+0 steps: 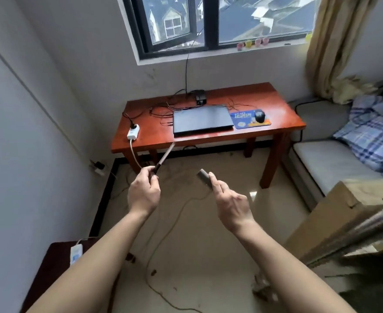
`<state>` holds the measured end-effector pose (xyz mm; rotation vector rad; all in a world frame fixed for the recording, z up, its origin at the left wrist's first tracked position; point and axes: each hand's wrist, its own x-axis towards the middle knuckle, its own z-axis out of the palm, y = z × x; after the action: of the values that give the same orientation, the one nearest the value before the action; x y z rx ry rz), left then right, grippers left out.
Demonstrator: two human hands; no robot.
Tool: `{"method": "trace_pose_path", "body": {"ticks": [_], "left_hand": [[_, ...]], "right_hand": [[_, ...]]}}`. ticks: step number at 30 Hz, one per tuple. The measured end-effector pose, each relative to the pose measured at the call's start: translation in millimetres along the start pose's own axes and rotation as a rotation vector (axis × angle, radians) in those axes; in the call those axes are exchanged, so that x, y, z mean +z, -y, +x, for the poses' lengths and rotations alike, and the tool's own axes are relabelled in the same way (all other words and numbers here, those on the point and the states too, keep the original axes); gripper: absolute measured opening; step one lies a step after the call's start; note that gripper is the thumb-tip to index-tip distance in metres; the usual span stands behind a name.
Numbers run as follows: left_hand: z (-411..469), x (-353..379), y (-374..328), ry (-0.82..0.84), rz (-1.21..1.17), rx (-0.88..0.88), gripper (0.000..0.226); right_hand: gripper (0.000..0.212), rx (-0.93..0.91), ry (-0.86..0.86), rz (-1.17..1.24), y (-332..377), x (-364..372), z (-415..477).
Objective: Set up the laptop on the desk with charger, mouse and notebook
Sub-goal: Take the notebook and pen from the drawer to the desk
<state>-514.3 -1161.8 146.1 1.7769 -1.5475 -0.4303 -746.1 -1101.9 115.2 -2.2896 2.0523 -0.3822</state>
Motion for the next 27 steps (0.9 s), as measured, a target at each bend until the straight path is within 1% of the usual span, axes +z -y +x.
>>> {"method": "trace_pose_path", "body": {"ticks": [2,3,5,11,12,15,20,23,27], "left_hand": [[16.2,7.6,-7.0,0.002,0.008,0.014,0.028],[43.3,21.3,-8.5,0.001,0.004,0.004,0.028],[85.9,49.9,-10.8,0.013,-0.021,-0.012,0.029],[210.8,141.5,-16.9,0.095,-0.075,0.011,0.021],[236.4,157.1,-19.1,0.111,-0.085,0.021,0.021],[310.7,199.7,-33.7,0.164,-0.083,0.062,0.021],[415.6,265.4,-76.6,0.267,-0.082,0.116,0.018],[447.7,305.8,-93.8,0.306,-0.071,0.14,0.018],[474.5,366.2,-110.3,0.379,-0.047,0.104,0.019]], "right_hand": [[0.087,-0.006,-0.063,0.005,-6.4,-9.0,20.6],[0.088,-0.012,-0.053,-0.004,-16.1,-6.4,48.2],[0.089,-0.004,-0.086,-0.014,-33.8,2.1,93.6],[0.088,0.074,-0.014,-0.025,-85.0,37.7,214.2],[0.085,0.092,-0.028,-0.026,-95.4,43.1,239.0],[0.079,0.186,-0.047,0.008,-124.2,45.2,311.0],[0.067,0.355,-0.178,0.055,-177.1,35.2,403.0],[0.068,0.454,-0.215,0.155,-214.9,34.9,440.9],[0.068,0.586,-0.292,0.344,-277.6,41.8,484.6]]}}
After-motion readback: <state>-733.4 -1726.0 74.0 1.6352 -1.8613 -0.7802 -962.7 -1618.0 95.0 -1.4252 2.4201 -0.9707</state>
